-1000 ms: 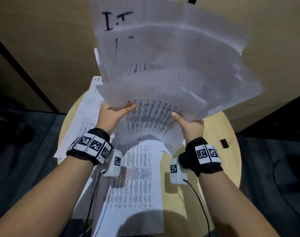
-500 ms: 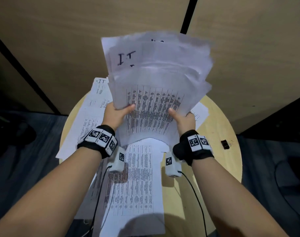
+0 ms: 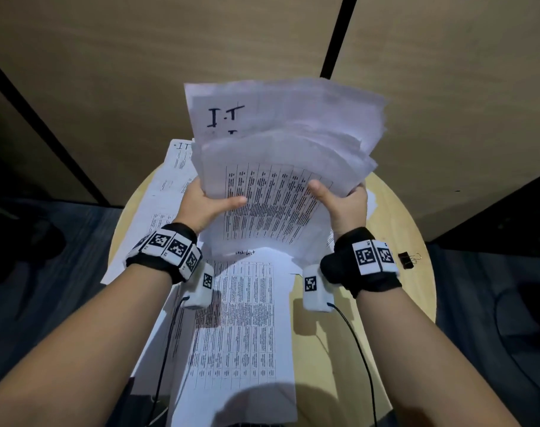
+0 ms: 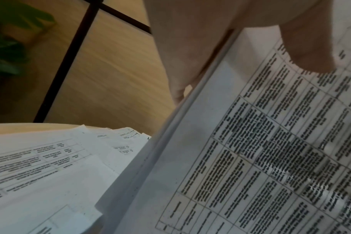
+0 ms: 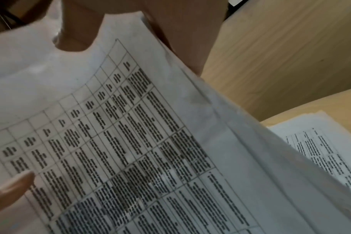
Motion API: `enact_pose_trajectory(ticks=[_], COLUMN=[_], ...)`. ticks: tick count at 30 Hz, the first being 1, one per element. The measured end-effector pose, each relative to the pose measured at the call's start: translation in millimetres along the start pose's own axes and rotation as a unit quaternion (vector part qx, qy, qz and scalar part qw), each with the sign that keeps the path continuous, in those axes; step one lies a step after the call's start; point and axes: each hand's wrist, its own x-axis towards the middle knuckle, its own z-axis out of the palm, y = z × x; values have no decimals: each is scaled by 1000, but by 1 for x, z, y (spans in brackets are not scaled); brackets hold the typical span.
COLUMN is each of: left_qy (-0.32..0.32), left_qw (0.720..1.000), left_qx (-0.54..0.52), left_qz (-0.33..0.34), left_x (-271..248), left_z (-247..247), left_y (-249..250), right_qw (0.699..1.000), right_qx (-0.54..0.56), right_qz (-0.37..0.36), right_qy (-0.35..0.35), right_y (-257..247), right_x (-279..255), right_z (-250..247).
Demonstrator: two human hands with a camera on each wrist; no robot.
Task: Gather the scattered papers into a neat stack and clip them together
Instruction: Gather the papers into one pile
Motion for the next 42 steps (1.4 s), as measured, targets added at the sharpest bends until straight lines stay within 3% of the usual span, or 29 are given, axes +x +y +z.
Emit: enact_pose_trajectory(ticks=[3,5,7,9,11,13,16,22,24,26,28,29,30,31,33,35,38,42], left_qy=[11,7,3,1,-2,-7,-3,5,50,119,183,206,221,233,253,259,231,224], left_qw=[1000,1000,1000,1000,1000,1000,1000,1000,998,993,983,979,975,971,957,929,874,855], left_qx=[3,-2,3,9,6,-2,0,-7,7,7,6,1,-4,-11,-7,36,119,140], left_qz=[-11,-9,-6,-8,-11,-11,-8,-21,-21,-8,-7,-16,-27,-50,-139,-262,-410,-447], left_x=[8,11,14,16,17,16,12,13,15,19,18,15,11,4,-14,-38,-70,-86], left_z=[-2,-4,-5,-6,-6,-6,-7,-4,-7,-20,-43,-54,-65,-74,-93,-112,-134,-125], left_y=[-5,-6,-7,-8,-8,-7,-7,-4,-3,0,5,4,2,-4,-28,-62,-115,-137], right_qw=[999,983,913,825,762,731,735,717,771,860,950,975,972,950,895,861,850,857], right_qx=[-31,-97,-224,-355,-452,-517,-548,-542,-485,-376,-249,-191,-168,-187,-282,-340,-347,-328], right_qz=[-30,-143,-297,-396,-440,-439,-399,-438,-408,-320,-131,-4,132,243,346,373,389,390], right_qy=[-5,69,166,192,149,69,-5,16,66,124,133,117,94,57,-21,-59,-76,-74], right_y=[-10,-25,-53,-82,-97,-96,-76,-50,-44,-23,17,39,61,82,119,135,141,147], right_x=[-4,-9,-16,-22,-20,-17,-14,-12,-12,-14,-15,-17,-21,-28,-45,-62,-80,-94], right_z=[4,9,19,35,51,61,65,62,49,30,10,0,-8,-15,-24,-21,-6,16])
